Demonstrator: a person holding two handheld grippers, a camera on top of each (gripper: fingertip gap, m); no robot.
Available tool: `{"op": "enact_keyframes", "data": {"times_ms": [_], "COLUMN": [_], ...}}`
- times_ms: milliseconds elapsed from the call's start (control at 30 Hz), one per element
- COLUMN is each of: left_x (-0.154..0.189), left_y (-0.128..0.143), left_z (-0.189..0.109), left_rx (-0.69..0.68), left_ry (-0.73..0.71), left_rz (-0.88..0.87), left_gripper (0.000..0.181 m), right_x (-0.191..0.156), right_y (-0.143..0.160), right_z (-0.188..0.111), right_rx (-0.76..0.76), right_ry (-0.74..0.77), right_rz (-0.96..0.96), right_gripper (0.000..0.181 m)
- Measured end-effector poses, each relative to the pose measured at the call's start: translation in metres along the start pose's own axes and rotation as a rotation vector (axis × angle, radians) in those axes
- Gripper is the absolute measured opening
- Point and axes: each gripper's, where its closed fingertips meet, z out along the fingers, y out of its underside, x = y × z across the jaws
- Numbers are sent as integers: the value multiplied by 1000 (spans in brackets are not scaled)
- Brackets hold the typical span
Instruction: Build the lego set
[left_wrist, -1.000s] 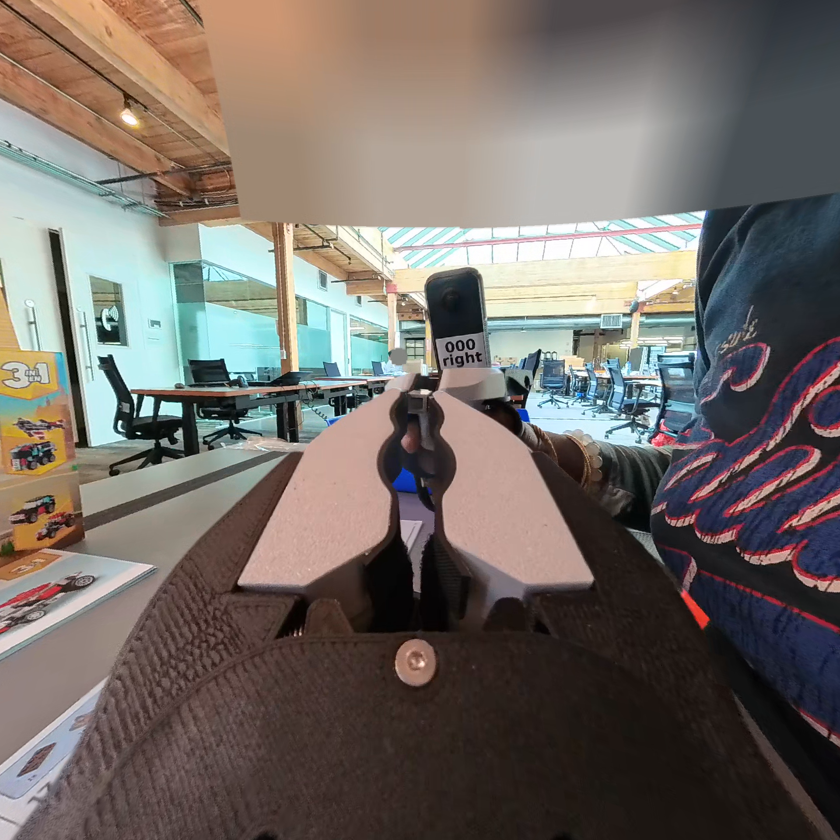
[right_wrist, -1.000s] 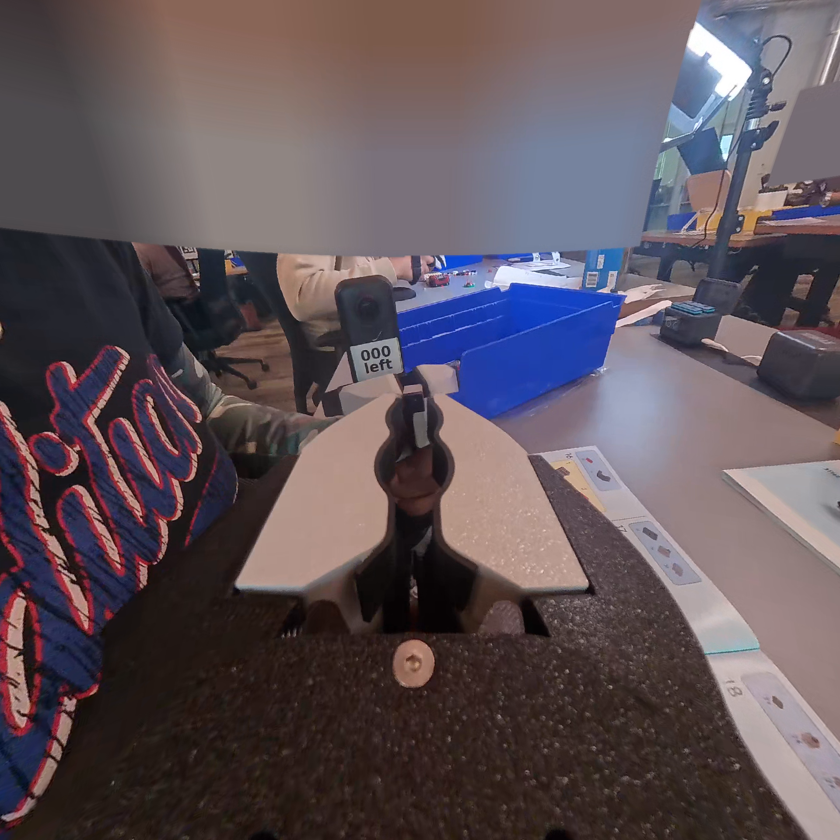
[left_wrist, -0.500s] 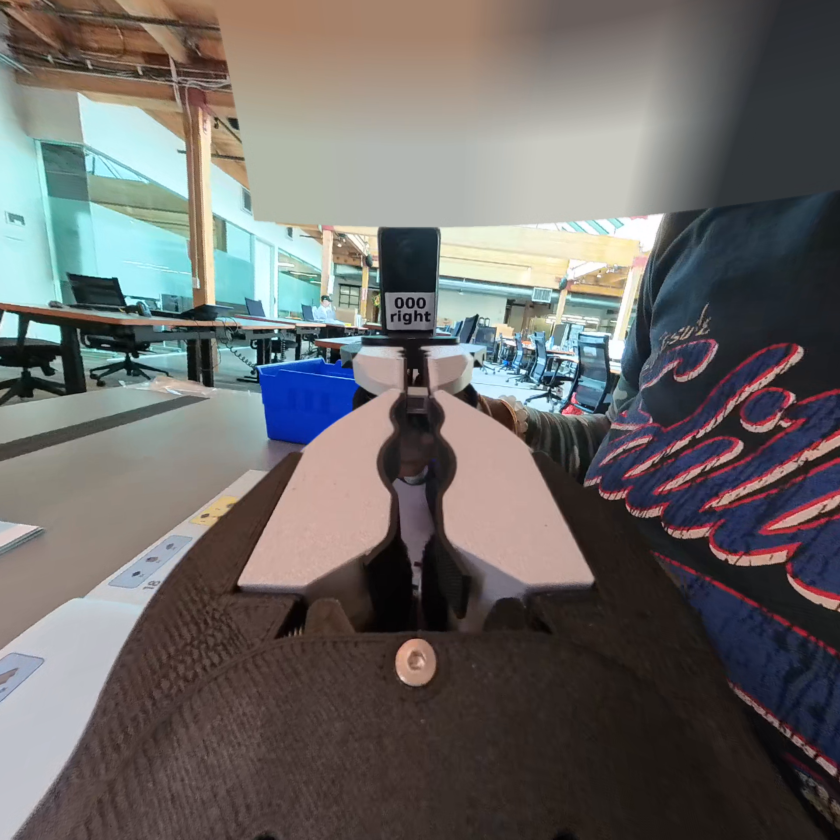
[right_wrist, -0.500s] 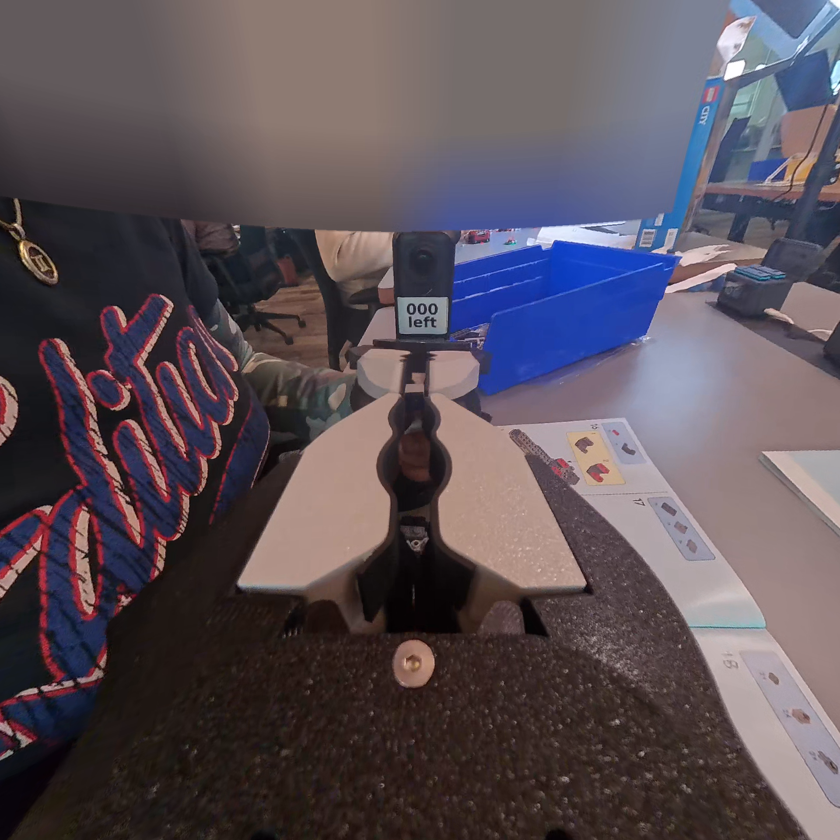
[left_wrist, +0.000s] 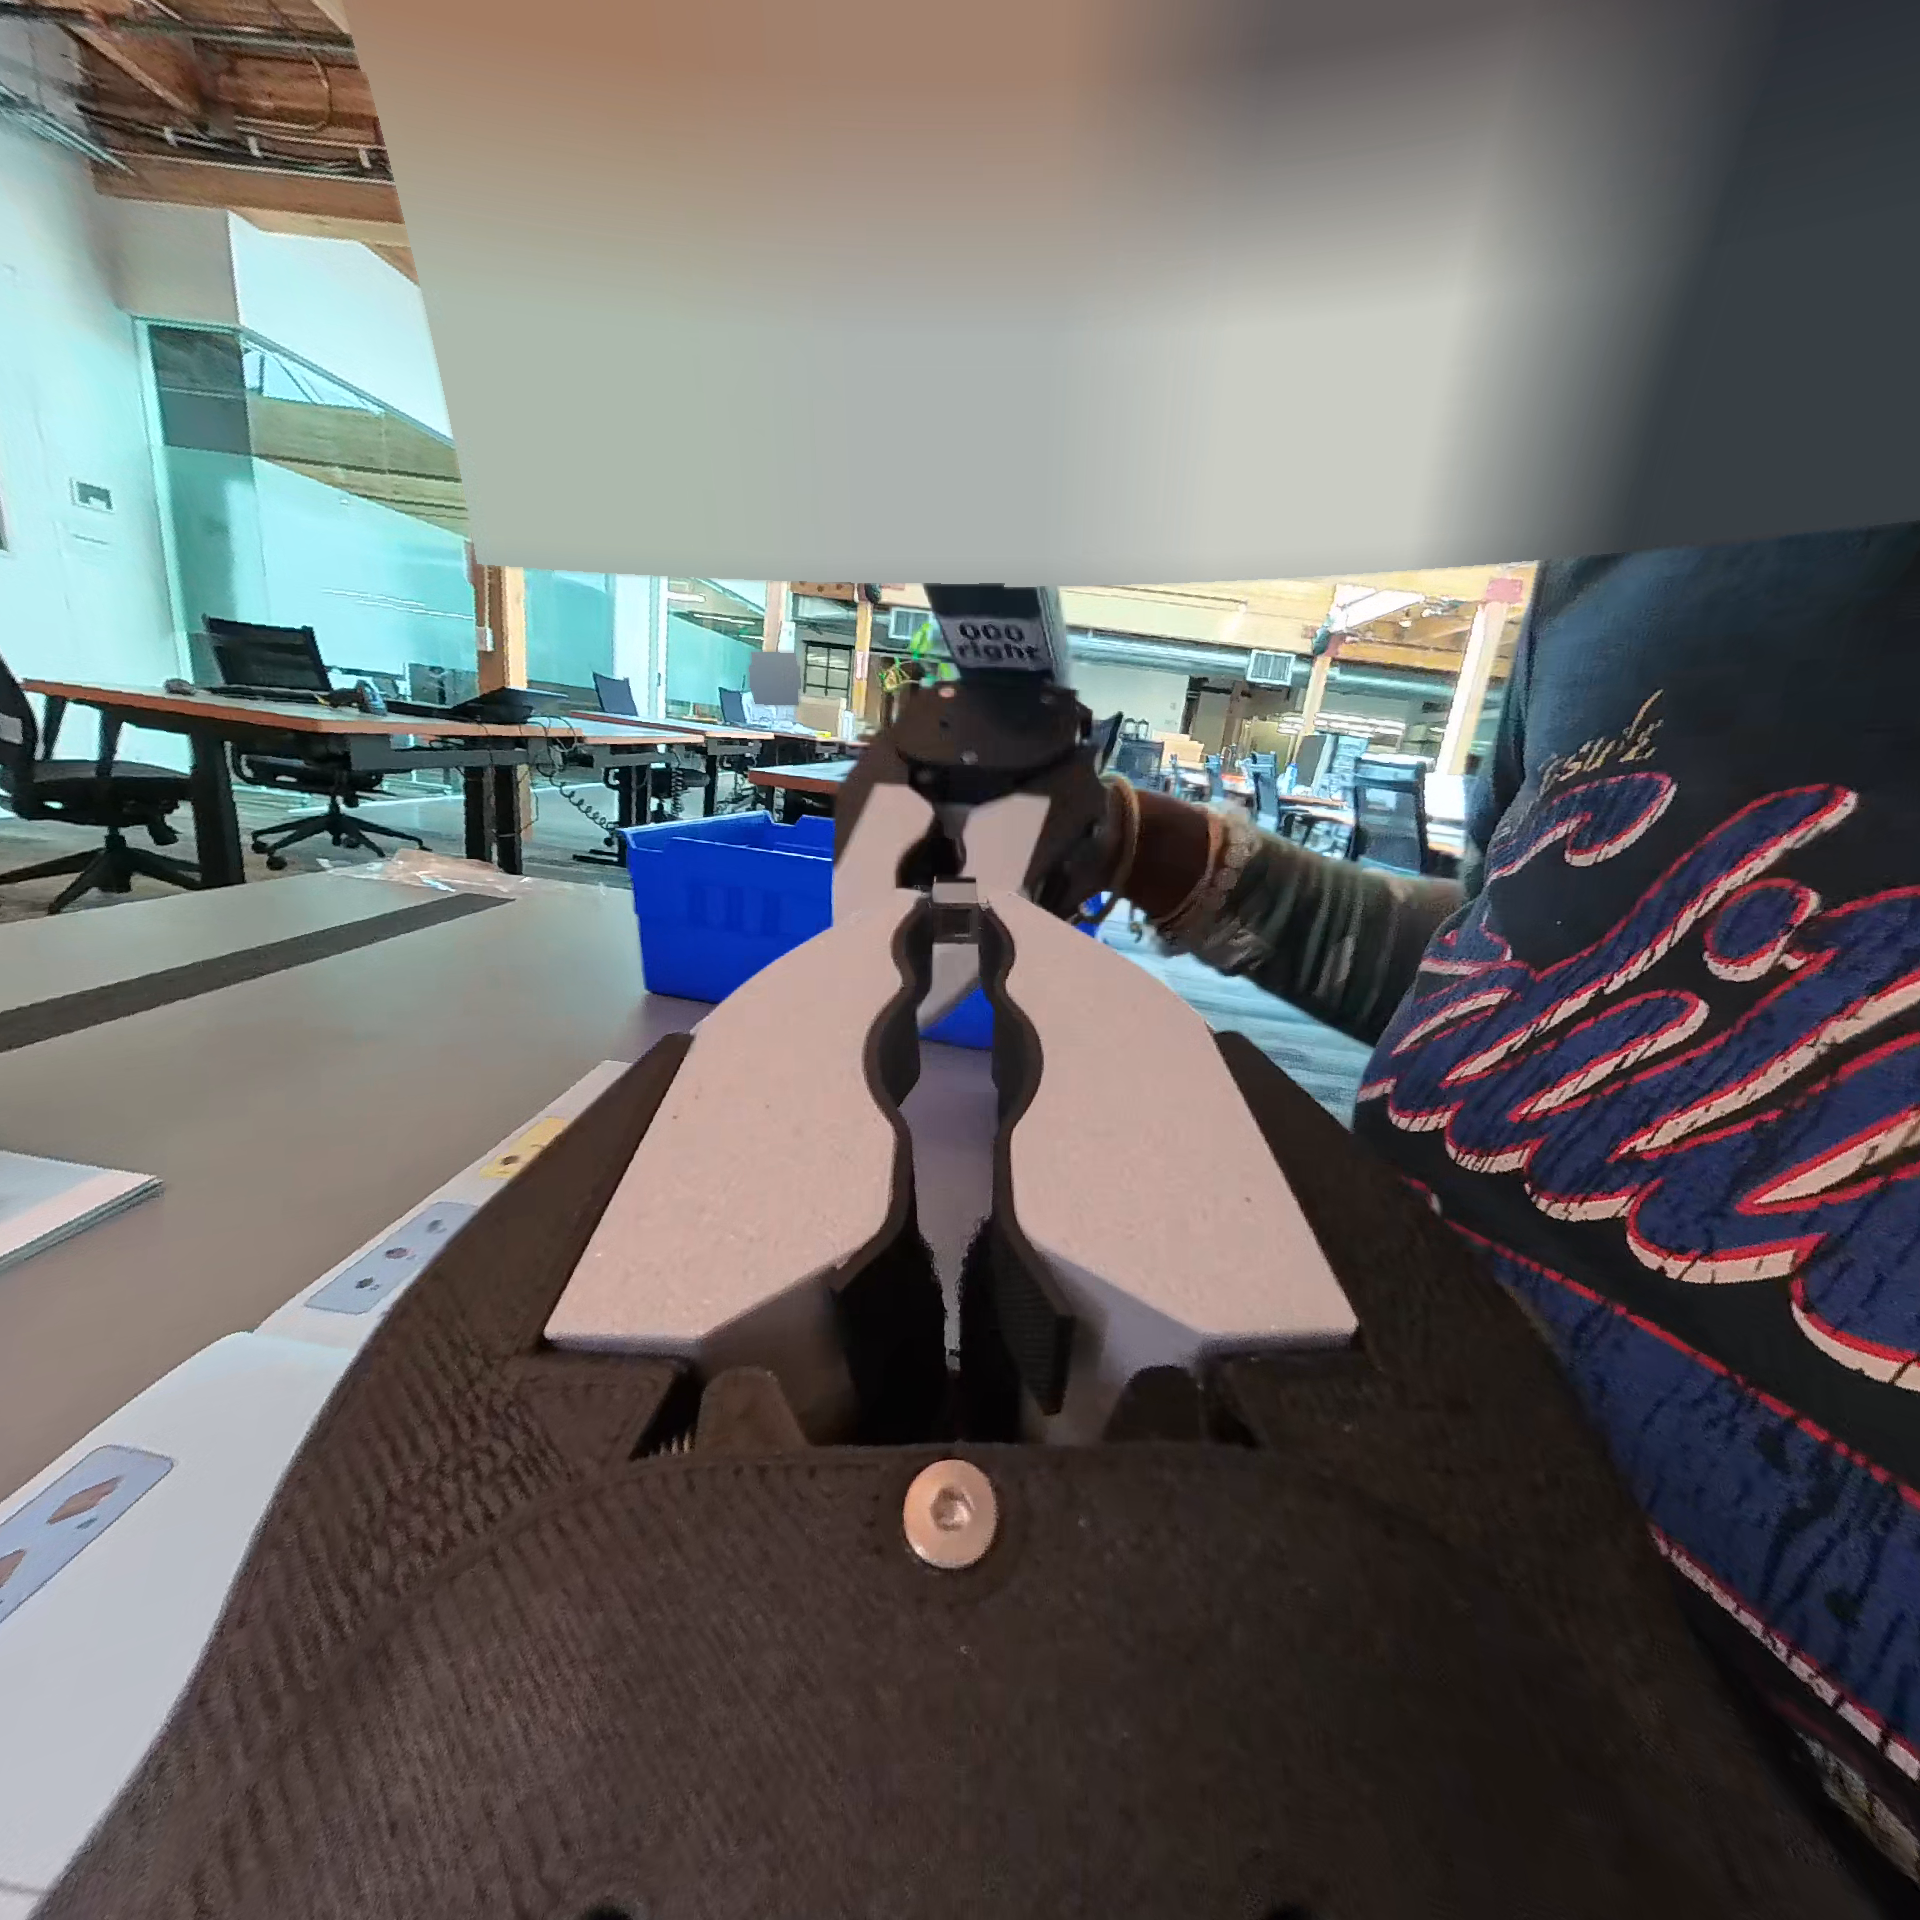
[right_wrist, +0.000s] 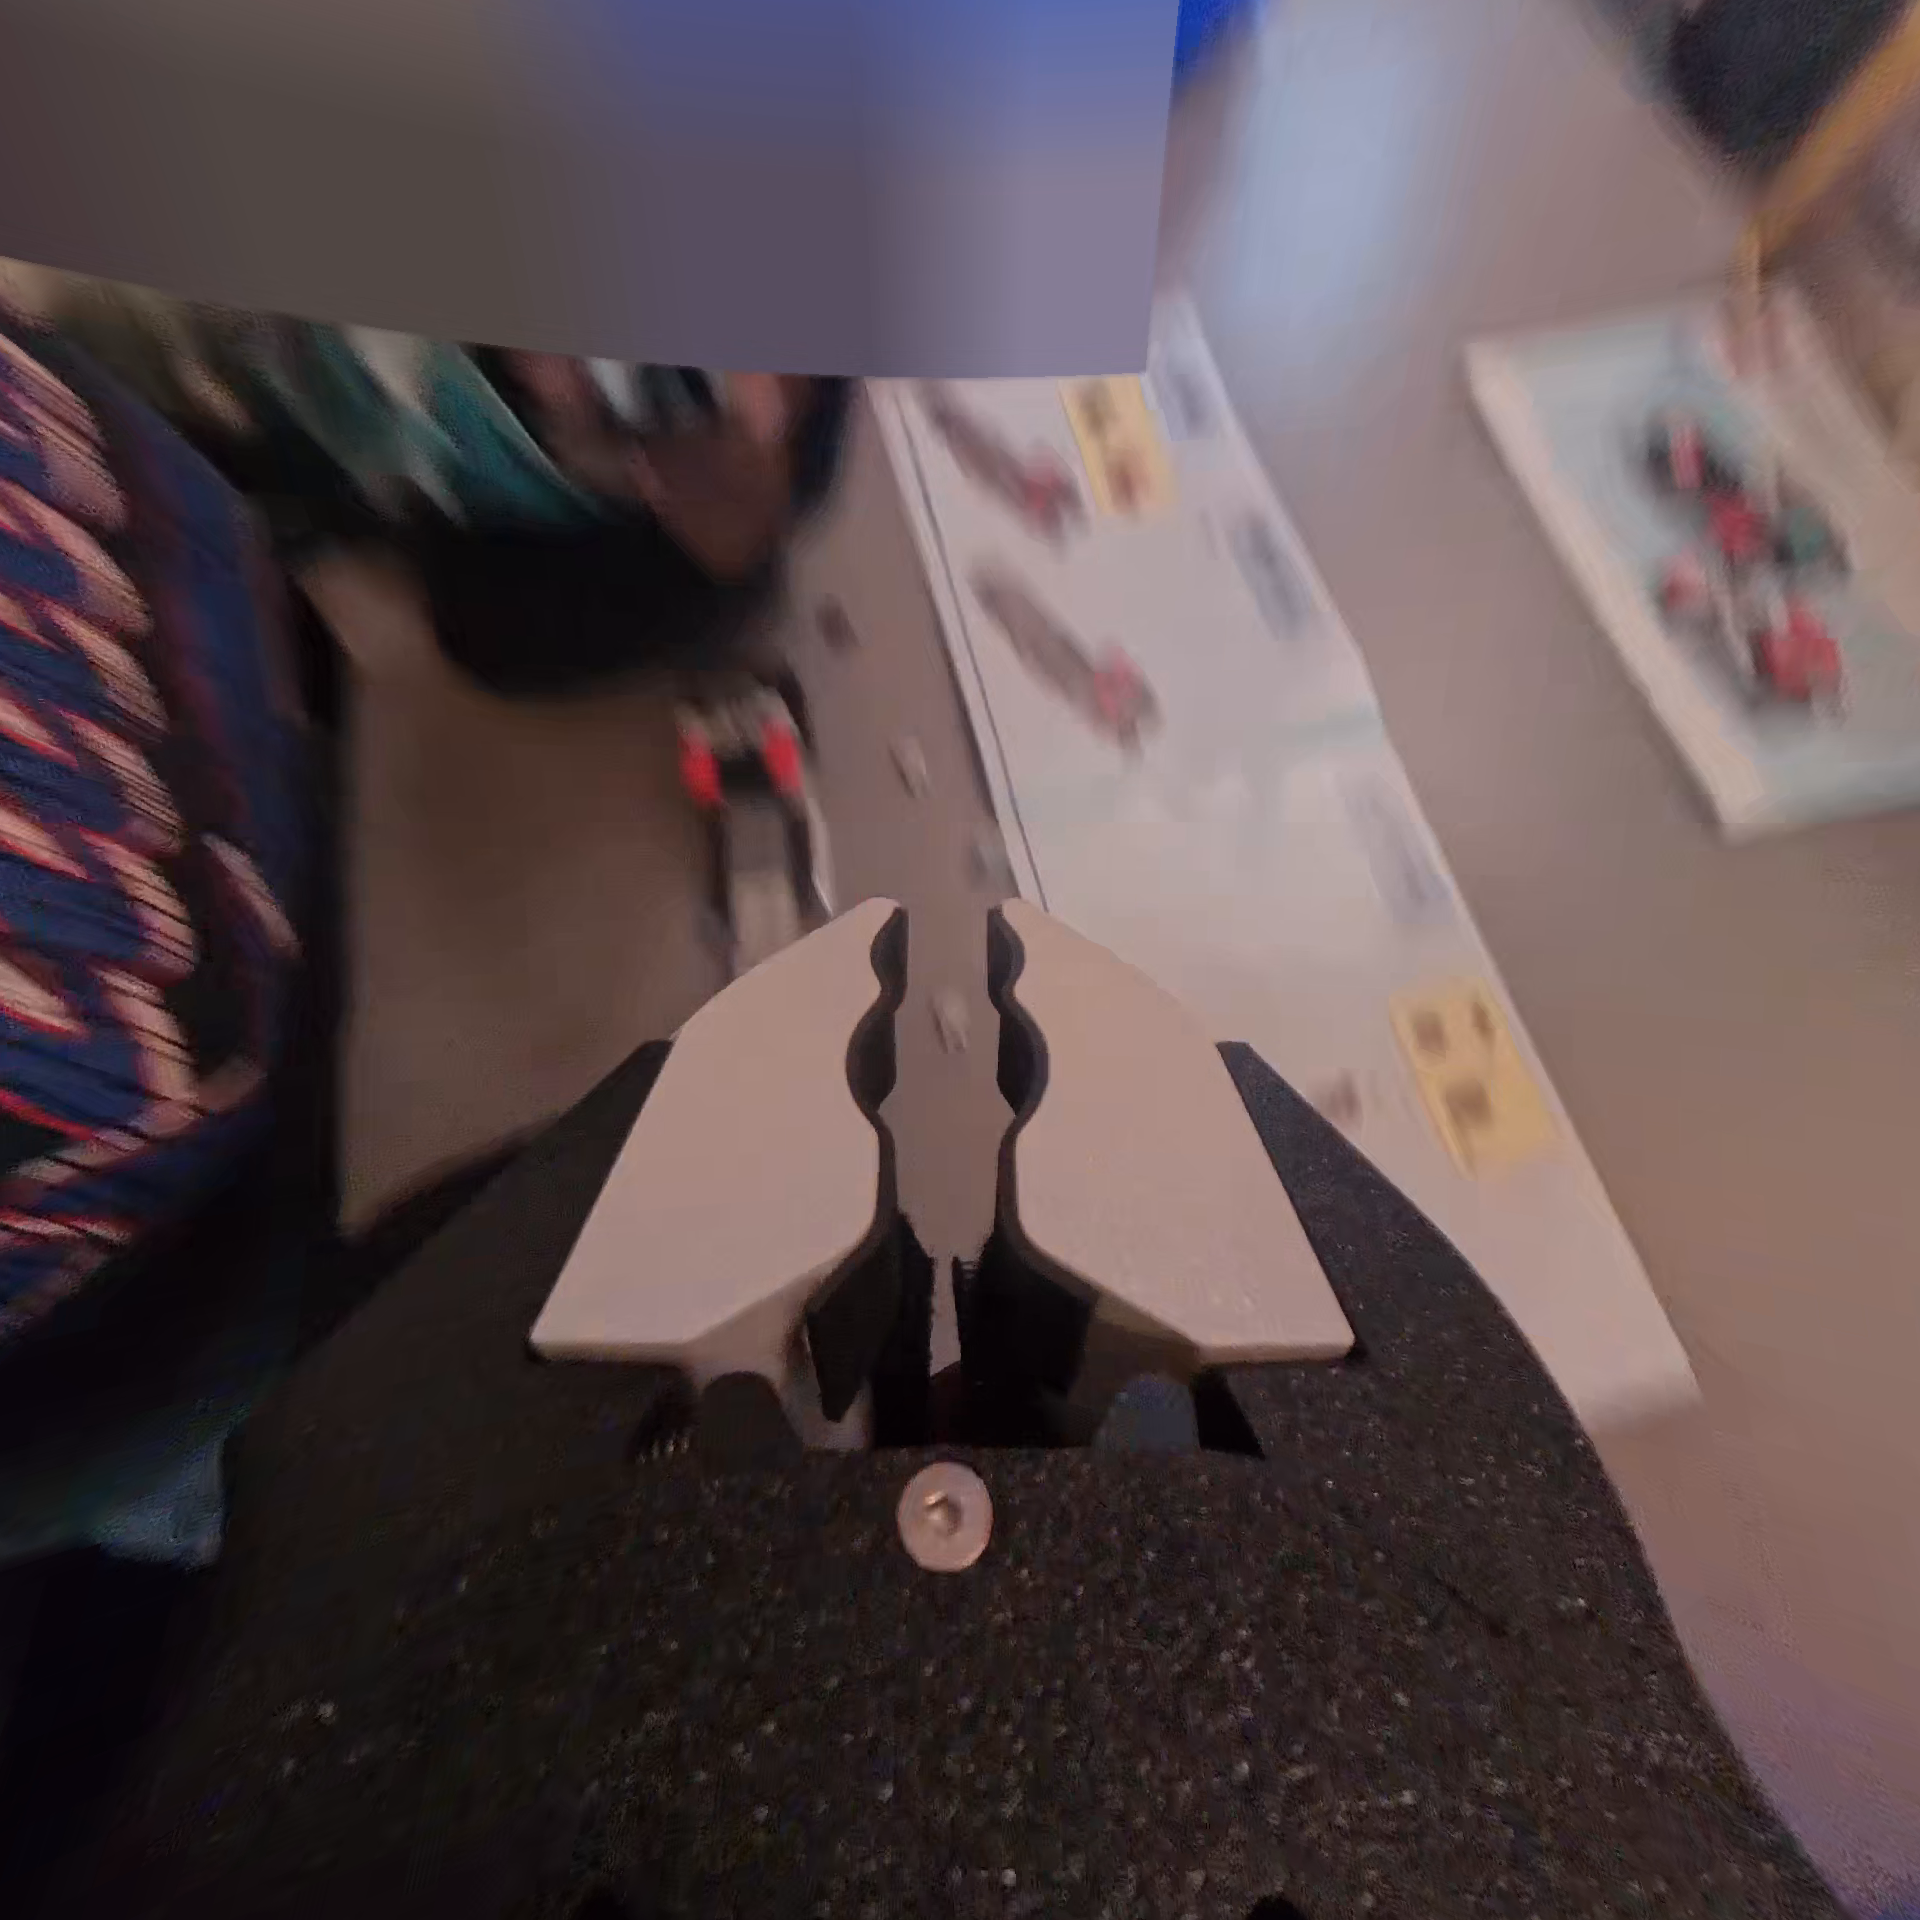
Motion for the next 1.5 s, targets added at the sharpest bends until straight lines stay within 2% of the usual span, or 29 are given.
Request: {"op": "enact_keyframes", "data": {"times_ms": [67, 100, 200, 400, 700, 967, 1033, 1100, 1233, 1333, 1433, 1500], "left_x": [-3, -4, -3, -3, -4, -3, -4, -6, -12, -15, -11, -10], "left_y": [0, 0, 1, -1, -1, 0, 0, 0, -2, -6, -9, -8], "left_z": [-1, -2, -2, -3, -4, -4, -4, -4, -6, -8, -8, -7], "left_rx": [-7, -13, -18, -7, -7, -16, -16, -14, -2, 34, 75, 71], "left_ry": [-23, -29, -18, -16, -20, -18, -25, -37, -76, -75, -29, -11], "left_rz": [19, 29, 30, 19, 19, 24, 21, 18, 19, -36, -126, -151], "left_gripper": [8, 8, 8, 8, 8, 7, 7, 7, 8, 8, 7, 8], "right_x": [2, -2, -6, -1, -1, 0, 0, -3, -17, -24, -34, -36], "right_y": [40, 49, 56, 63, 71, 71, 68, 50, -27, -70, -91, -95], "right_z": [1, 6, 24, 52, 57, 57, 57, 55, 32, 18, 18, 21], "right_rx": [-228, -259, -231, -286, -387, -400, -333, -184, 313, 571, 655, 642], "right_ry": [52, 42, 24, -20, -51, -37, -43, -85, -257, -341, -374, -366], "right_rz": [24, 43, 84, -7, -80, -111, -79, 22, 231, 275, 232, 202], "right_gripper": [14, 14, 14, 14, 7, 6, 6, 6, 6, 5, 5, 5]}}
